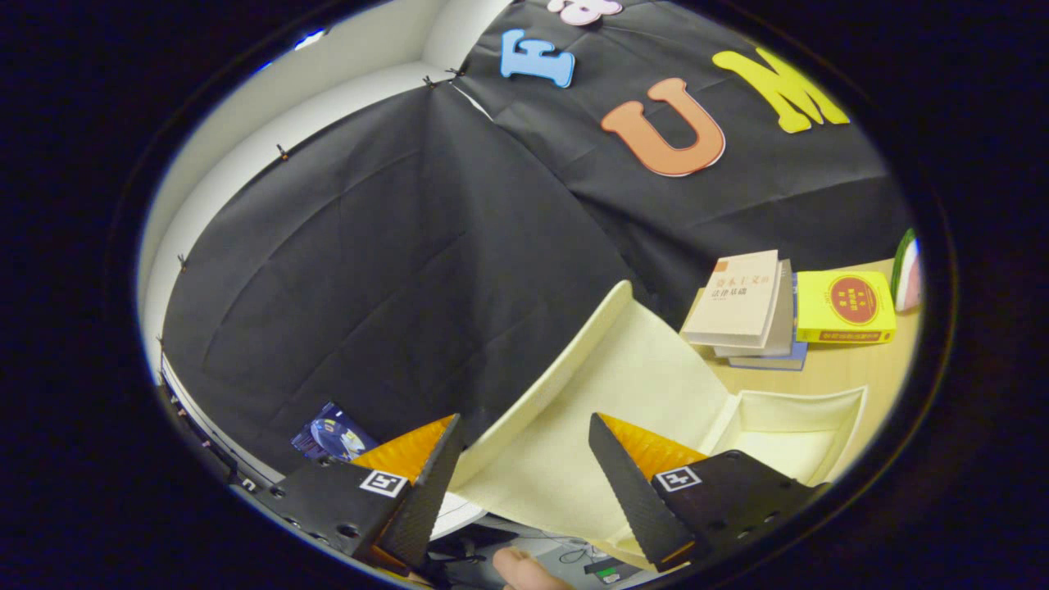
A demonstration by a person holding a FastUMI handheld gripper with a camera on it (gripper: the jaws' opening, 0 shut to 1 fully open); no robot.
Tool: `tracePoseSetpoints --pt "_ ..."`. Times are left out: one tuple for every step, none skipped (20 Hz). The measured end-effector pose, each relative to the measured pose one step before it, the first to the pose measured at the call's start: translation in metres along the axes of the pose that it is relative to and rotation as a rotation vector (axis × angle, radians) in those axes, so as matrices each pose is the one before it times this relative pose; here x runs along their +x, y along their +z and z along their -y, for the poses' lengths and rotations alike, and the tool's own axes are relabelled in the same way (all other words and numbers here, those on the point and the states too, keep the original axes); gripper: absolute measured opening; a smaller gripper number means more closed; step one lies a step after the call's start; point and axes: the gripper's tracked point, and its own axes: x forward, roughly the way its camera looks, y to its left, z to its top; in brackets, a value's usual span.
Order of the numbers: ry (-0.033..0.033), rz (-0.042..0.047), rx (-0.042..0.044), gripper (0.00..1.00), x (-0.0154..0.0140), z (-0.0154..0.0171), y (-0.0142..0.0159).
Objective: Open the storage box then place both shoes into the box .Put the left shoe in first, then the right shoe, with the right side of both shoes facing outward in a uniform manner.
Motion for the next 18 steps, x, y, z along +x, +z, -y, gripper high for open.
tracePoseSetpoints --pt "-0.00101 0.00312 0.0036 0.94 -0.00474 0.00316 -0.00087" --pt "-0.00767 0.00166 -0.00032 0.94 -0.00588 0.00545 -0.00068" --pt "-0.01291 0.00435 -0.00383 0.94 -0.00729 0.00873 -0.00058" --pt "-0.01537 0.0076 -0.00364 0.94 -0.00742 0.00979 0.00038" --pt "-0.0194 0.00677 -0.0033 0.94 -0.00825 0.013 -0.00079" --pt "-0.02879 0.00284 -0.00133 0.94 -0.00709 0.01533 -0.00148" --pt "-0.03412 0.00017 -0.00326 0.94 -0.0087 0.01709 -0.00327" --pt "-0.03629 -0.00325 -0.00576 0.94 -0.00817 0.01841 -0.00342" --pt "-0.03594 -0.00228 -0.00785 0.94 -0.00817 0.01886 -0.0028" --pt "-0.03778 0.00157 -0.00471 0.94 -0.00752 0.02032 -0.00334" --pt "-0.04038 -0.00056 -0.00325 0.94 -0.00925 0.02303 -0.00465" --pt "-0.03694 0.00274 0.00315 0.94 -0.00782 0.02132 -0.00393" --pt "-0.04475 0.00077 0.01225 0.94 -0.00659 0.02449 -0.00478" --pt "-0.05148 0.00057 0.01526 0.94 -0.00695 0.02628 -0.00413" --pt "-0.05722 -0.00926 0.01589 0.94 -0.00616 0.02733 -0.00553" --pt "-0.05501 -0.01353 0.01119 0.94 -0.00523 0.02715 -0.00603" --pt "-0.05458 -0.01497 0.01536 0.94 -0.00286 0.02899 -0.00655" --pt "-0.04692 -0.01868 0.02439 0.94 -0.00289 0.02614 -0.00733"
